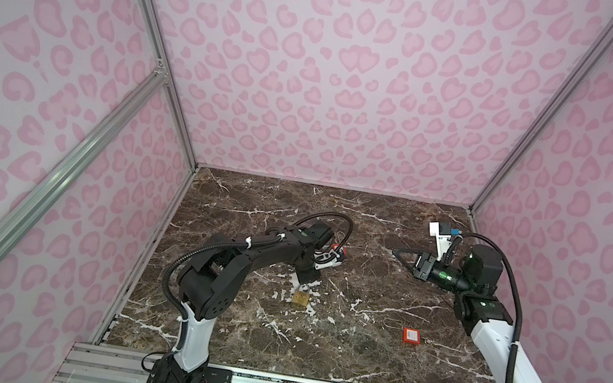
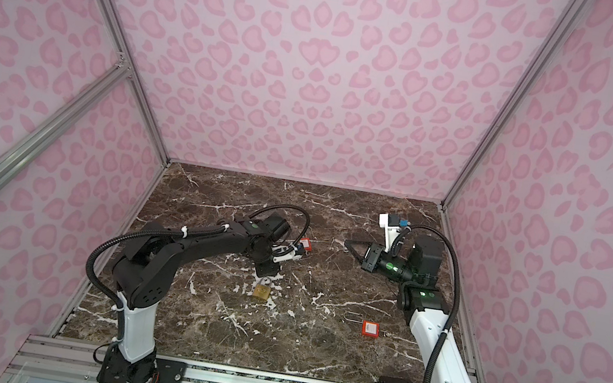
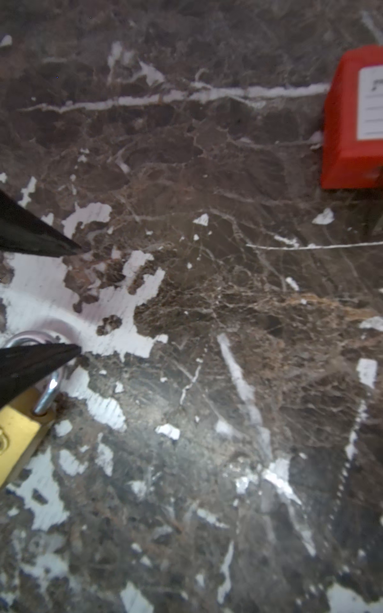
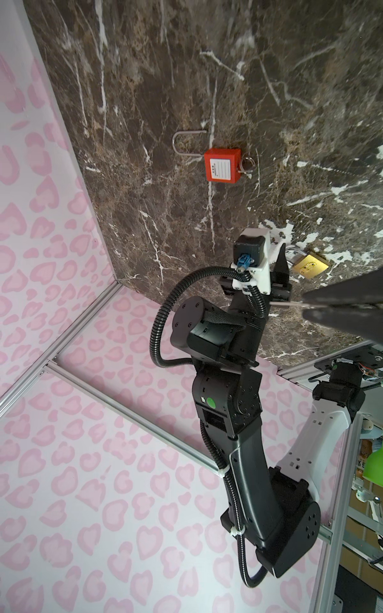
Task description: Lock with the key
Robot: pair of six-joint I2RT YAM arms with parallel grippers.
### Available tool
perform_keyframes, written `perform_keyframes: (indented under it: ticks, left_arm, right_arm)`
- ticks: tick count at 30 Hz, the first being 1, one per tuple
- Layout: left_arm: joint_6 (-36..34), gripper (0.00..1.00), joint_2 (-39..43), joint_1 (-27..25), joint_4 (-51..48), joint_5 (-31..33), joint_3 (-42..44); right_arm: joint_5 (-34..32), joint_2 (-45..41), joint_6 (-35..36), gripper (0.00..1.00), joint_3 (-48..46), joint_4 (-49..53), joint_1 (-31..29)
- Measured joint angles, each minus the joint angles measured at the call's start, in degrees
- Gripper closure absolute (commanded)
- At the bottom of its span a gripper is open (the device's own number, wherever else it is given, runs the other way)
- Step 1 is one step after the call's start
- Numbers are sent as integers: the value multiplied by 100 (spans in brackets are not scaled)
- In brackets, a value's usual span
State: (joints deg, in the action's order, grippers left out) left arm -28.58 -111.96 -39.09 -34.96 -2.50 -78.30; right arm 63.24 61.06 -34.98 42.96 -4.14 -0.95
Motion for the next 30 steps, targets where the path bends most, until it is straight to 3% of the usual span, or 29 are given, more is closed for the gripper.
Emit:
perform_keyframes:
  ticks: [30]
  left_arm:
    - [44,54,-179,-116,22,354,42]
  right_arm:
    - [22,66,-190,100,-11,-245,46]
